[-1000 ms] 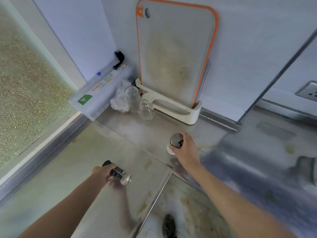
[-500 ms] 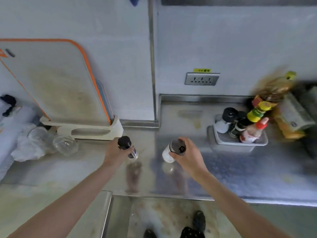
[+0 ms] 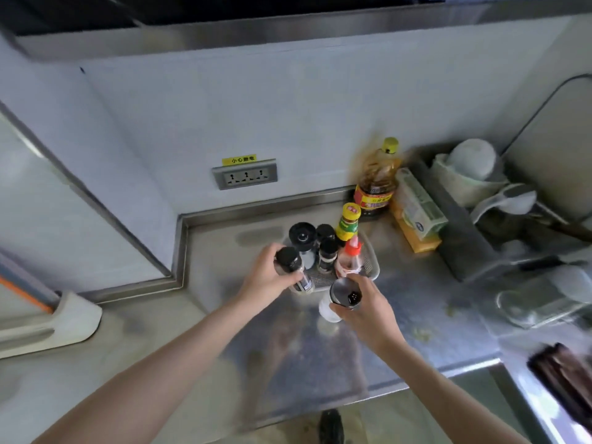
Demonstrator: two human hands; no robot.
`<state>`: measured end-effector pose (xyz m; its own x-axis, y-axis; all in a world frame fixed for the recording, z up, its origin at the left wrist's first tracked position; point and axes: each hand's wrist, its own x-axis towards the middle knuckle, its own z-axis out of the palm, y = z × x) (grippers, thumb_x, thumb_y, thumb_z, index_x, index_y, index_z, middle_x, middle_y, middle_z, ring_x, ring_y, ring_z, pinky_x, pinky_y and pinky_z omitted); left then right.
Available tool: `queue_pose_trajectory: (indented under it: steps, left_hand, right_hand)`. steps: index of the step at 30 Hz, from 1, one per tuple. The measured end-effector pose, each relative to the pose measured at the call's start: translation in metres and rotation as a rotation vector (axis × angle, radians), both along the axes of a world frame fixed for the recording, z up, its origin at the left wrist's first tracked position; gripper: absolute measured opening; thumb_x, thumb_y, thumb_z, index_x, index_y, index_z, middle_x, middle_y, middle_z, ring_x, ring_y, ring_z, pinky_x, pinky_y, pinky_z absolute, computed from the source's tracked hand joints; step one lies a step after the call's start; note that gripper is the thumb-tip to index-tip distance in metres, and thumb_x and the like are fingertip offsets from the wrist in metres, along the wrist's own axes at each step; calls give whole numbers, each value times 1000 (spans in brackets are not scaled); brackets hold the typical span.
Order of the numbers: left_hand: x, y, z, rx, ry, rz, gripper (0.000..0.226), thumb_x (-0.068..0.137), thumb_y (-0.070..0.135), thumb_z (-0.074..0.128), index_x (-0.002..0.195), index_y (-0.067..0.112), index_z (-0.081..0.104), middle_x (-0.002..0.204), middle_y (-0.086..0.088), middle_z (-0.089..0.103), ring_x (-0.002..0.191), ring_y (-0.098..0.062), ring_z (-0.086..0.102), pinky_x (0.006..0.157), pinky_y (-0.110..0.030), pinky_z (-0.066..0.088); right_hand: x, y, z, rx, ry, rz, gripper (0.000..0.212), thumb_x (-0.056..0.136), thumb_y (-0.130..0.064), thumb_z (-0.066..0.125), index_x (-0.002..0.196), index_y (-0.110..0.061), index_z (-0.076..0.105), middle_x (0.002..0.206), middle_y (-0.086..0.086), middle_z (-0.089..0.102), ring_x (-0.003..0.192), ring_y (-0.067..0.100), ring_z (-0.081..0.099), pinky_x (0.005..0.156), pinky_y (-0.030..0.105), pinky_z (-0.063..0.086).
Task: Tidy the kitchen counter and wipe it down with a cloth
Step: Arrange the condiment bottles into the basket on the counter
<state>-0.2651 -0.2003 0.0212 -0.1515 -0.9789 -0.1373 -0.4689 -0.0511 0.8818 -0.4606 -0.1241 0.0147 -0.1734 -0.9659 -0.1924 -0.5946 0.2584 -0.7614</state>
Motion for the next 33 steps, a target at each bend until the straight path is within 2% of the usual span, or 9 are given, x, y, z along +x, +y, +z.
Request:
queue_pose_trajectory:
  steps: [4,6,9,12,17,21,26,30,33]
  left_hand:
    - [-46,-14,-12,-42,-20,8,46,63,15,82,91,35,52,94,7,59,82,-13,60,79,-22,48]
    - [-61,-15,-19,-48,-53,25,42,64,8,81,93,25,55,90,12,50,78,-12,58,78,-26,45]
    - [-75,-14,-25,-99,-163,51,40,67,8,79,100,8,57,94,6,46,81,-15,55,74,-24,40]
    - [-83,-18,-29,-97,-201,70,42,69,13,78,105,11,56,101,1,52,83,-16,59,72,-21,38]
    - [-88,-25,-42,-95,-261,66,41,69,17,79,102,14,55,103,-4,50,93,-26,59,83,-39,48]
    - [-94,-22,-53,-92,-316,52,36,74,14,74,104,10,53,107,-8,51,99,-26,54,80,-37,45]
    - [-97,-17,-58,-62,-263,99,46,76,12,73,113,6,46,112,-5,55,103,-22,53,82,-30,40]
    - [-89,-12,-53,88,-81,-64,54,76,3,71,121,6,41,113,-7,62,108,-20,60,93,-27,43]
    - [-74,-9,-46,140,-97,-165,59,79,-1,66,129,4,36,116,-4,55,114,-13,51,95,-20,34]
  right_hand:
    - [-37,-2,-5,10,-11,4,56,72,-31,75,123,-27,50,113,-13,56,102,10,56,80,23,42]
    - [-50,-3,-9,17,0,8,57,73,-31,75,123,-26,50,115,-10,57,102,11,56,81,23,43]
    - [-61,-1,-14,27,6,-4,54,73,-31,74,121,-27,51,114,-12,56,99,7,55,81,22,42]
    - [-67,0,-18,36,-9,-29,52,73,-31,74,119,-29,51,109,-19,51,96,3,51,79,19,39]
    - [-71,1,-24,43,-27,-48,53,73,-29,74,121,-27,51,109,-18,51,99,7,53,80,21,41]
    - [-73,2,-25,37,-28,-64,53,74,-28,74,121,-26,51,110,-17,52,95,3,49,78,18,39]
    - [-73,-2,-22,27,-26,-90,51,73,-28,74,119,-27,51,112,-16,53,94,3,49,78,18,38]
    - [-68,-4,-18,11,-10,-71,54,73,-31,75,121,-26,51,117,-13,55,96,3,49,78,18,38]
    - [-59,-6,-11,1,3,-47,57,72,-31,76,123,-25,51,120,-12,56,99,5,51,78,18,37]
